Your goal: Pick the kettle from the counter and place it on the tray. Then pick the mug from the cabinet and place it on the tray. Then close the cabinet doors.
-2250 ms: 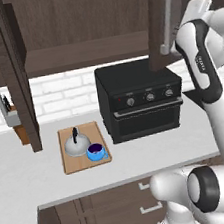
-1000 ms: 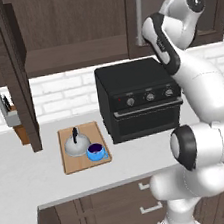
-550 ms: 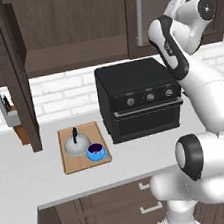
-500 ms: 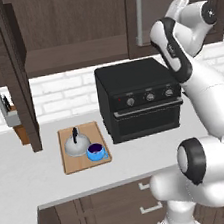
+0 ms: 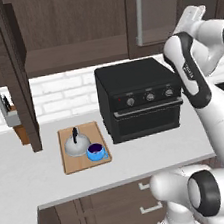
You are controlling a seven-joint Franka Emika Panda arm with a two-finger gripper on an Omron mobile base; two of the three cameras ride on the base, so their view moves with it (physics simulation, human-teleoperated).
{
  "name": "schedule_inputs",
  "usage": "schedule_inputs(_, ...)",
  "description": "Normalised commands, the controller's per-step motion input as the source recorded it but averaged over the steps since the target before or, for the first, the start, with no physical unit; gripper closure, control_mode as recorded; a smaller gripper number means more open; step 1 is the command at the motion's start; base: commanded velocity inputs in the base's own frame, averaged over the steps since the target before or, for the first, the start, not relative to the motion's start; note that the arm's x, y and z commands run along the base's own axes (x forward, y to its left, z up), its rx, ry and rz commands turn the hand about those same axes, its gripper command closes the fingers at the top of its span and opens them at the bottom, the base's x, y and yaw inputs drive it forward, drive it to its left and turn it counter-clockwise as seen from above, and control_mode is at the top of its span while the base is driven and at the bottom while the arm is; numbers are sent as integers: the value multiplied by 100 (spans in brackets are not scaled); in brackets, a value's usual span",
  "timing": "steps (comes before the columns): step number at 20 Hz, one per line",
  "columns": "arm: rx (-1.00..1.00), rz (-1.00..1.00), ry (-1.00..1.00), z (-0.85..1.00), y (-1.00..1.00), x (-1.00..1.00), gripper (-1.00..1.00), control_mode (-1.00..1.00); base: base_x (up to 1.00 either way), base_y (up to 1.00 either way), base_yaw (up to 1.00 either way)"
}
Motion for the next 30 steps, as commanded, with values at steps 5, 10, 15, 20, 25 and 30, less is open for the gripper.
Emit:
schedule_inputs(5, -15, 7, -1, -1, 28, -65, 100, -100, 0, 0, 0)
schedule_inputs(10, -30, 4, -2, 0, 94, -100, 100, -100, 0, 0, 0)
schedule_inputs(15, -33, 0, -1, 0, 100, -100, 100, -100, 0, 0, 0)
schedule_inputs(20, -31, -6, 0, 0, 100, -100, 100, -100, 0, 0, 0)
schedule_inputs(25, -22, -13, 0, 0, 98, -100, 100, -100, 0, 0, 0)
schedule_inputs(30, -15, -4, 0, 0, 51, -50, 100, -100, 0, 0, 0)
